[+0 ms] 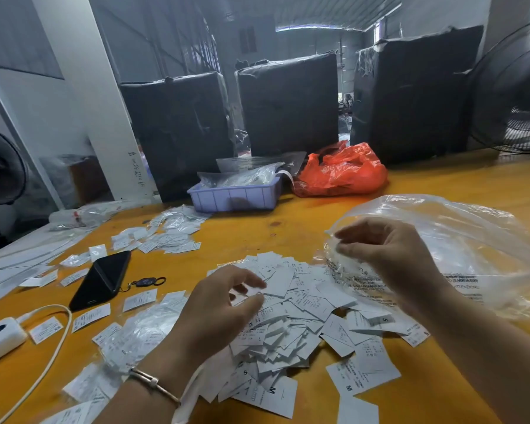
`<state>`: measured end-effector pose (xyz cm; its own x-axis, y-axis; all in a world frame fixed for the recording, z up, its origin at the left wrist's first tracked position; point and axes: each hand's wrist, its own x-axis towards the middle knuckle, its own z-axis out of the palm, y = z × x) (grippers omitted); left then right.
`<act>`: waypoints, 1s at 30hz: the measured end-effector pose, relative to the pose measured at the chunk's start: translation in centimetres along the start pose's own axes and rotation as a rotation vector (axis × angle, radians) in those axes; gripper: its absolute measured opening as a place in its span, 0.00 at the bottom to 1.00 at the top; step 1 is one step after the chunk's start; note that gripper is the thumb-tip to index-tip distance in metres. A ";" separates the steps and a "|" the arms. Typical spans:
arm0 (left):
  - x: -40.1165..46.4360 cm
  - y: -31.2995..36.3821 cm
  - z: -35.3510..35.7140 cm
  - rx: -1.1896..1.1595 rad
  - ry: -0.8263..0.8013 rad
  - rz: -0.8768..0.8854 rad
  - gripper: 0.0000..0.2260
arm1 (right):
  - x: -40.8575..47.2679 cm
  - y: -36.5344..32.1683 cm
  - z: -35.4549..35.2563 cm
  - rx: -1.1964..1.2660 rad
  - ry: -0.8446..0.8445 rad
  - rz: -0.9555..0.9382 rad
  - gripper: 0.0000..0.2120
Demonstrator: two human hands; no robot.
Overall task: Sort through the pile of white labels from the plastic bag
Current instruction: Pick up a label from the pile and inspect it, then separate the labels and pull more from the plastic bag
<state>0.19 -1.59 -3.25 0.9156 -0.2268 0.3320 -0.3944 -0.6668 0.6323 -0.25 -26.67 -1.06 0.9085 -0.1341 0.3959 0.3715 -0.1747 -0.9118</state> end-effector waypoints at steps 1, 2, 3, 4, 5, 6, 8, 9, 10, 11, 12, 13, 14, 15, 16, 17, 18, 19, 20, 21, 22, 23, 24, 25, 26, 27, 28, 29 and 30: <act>0.0 0.2 0.0 -0.042 -0.031 0.014 0.10 | -0.2 -0.3 0.3 0.121 -0.139 0.079 0.07; 0.1 0.4 -0.1 -0.088 -0.070 0.024 0.16 | -0.4 -0.4 0.5 0.199 -0.247 0.145 0.07; 0.1 0.6 -0.2 -0.135 -0.105 0.030 0.23 | -0.5 -0.4 0.8 0.235 -0.328 0.188 0.08; 0.0 0.8 -0.3 -0.175 -0.133 0.033 0.29 | -0.8 -0.3 1.1 0.234 -0.390 0.207 0.08; 0.0 1.1 -0.2 -0.209 -0.159 0.037 0.32 | -1.1 -0.2 1.5 0.210 -0.436 0.205 0.08; -0.1 1.3 -0.2 -0.228 -0.183 0.050 0.34 | -1.4 -0.1 1.8 0.182 -0.470 0.192 0.07; -0.2 1.6 -0.1 -0.214 -0.223 0.104 0.33 | -2.1 -0.1 2.5 0.152 -0.501 0.147 0.06; -0.2 1.8 -0.1 -0.204 -0.234 0.124 0.30 | -2.4 -0.1 2.8 0.164 -0.492 0.113 0.07; -0.2 2.0 0.0 -0.206 -0.239 0.128 0.25 | -2.6 -0.1 3.1 0.180 -0.466 0.073 0.07; -0.2 2.1 -0.1 -0.225 -0.242 0.124 0.19 | -2.7 -0.2 3.2 0.187 -0.429 0.030 0.07; -0.2 2.1 -0.2 -0.250 -0.238 0.120 0.13 | -2.7 -0.3 3.2 0.185 -0.392 -0.004 0.07; -0.2 2.1 -0.2 -0.275 -0.223 0.113 0.08 | -2.6 -0.3 3.2 0.174 -0.351 -0.026 0.06; -0.2 1.9 -0.2 -0.300 -0.201 0.092 0.04 | -2.4 -0.1 3.0 0.154 -0.304 -0.038 0.06; -0.2 1.7 -0.2 -0.330 -0.180 0.062 0.02 | -2.1 0.2 2.8 0.098 -0.251 -0.051 0.06; -0.2 1.6 -0.2 -0.357 -0.161 0.031 0.02 | -1.8 0.5 2.5 -0.022 -0.198 -0.077 0.05; -0.2 1.5 -0.1 -0.368 -0.143 0.006 0.02 | -1.4 1.0 2.2 -0.210 -0.165 -0.110 0.06; -0.2 1.4 -0.1 -0.365 -0.126 -0.013 0.02 | -1.1 1.6 1.9 -0.415 -0.167 -0.133 0.06; -0.1 1.3 -0.1 -0.356 -0.111 -0.029 0.02 | -0.9 2.1 1.7 -0.585 -0.199 -0.134 0.07; -0.1 1.3 -0.1 -0.350 -0.095 -0.043 0.02 | -0.8 2.6 1.6 -0.693 -0.242 -0.118 0.07; -0.1 1.2 -0.1 -0.352 -0.074 -0.056 0.03 | -0.8 3.0 1.6 -0.747 -0.288 -0.102 0.08; -0.1 1.1 -0.2 -0.362 -0.053 -0.065 0.04 | -0.8 3.3 1.7 -0.776 -0.331 -0.094 0.12; -0.1 1.1 -0.2 -0.376 -0.035 -0.071 0.05 | -0.8 3.6 1.8 -0.798 -0.372 -0.093 0.16; -0.1 1.2 -0.3 -0.391 -0.024 -0.075 0.06 | -0.8 3.8 1.9 -0.817 -0.409 -0.094 0.20; -0.1 1.2 -0.3 -0.402 -0.019 -0.077 0.07 | -0.7 3.8 2.0 -0.838 -0.438 -0.094 0.23; -0.1 1.3 -0.3 -0.405 -0.020 -0.077 0.08 | -0.7 3.8 2.1 -0.869 -0.463 -0.097 0.24; -0.1 1.3 -0.2 -0.397 -0.026 -0.077 0.08 | -0.7 3.8 2.1 -0.905 -0.481 -0.114 0.23; -0.1 1.4 -0.1 -0.386 -0.035 -0.081 0.08 | -0.7 3.7 2.1 -0.934 -0.487 -0.139 0.20; -0.1 1.3 0.0 -0.377 -0.043 -0.089 0.06 | -0.8 3.5 2.2 -0.952 -0.478 -0.169 0.18; -0.1 1.3 0.1 -0.372 -0.051 -0.097 0.04 | -0.9 3.3 2.2 -0.966 -0.464 -0.198 0.17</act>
<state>-0.38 -2.47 -2.51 0.9491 -0.2164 0.2289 -0.2985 -0.3862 0.8728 0.63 -25.01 -4.67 0.9083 0.3267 0.2612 0.3960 -0.8728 -0.2853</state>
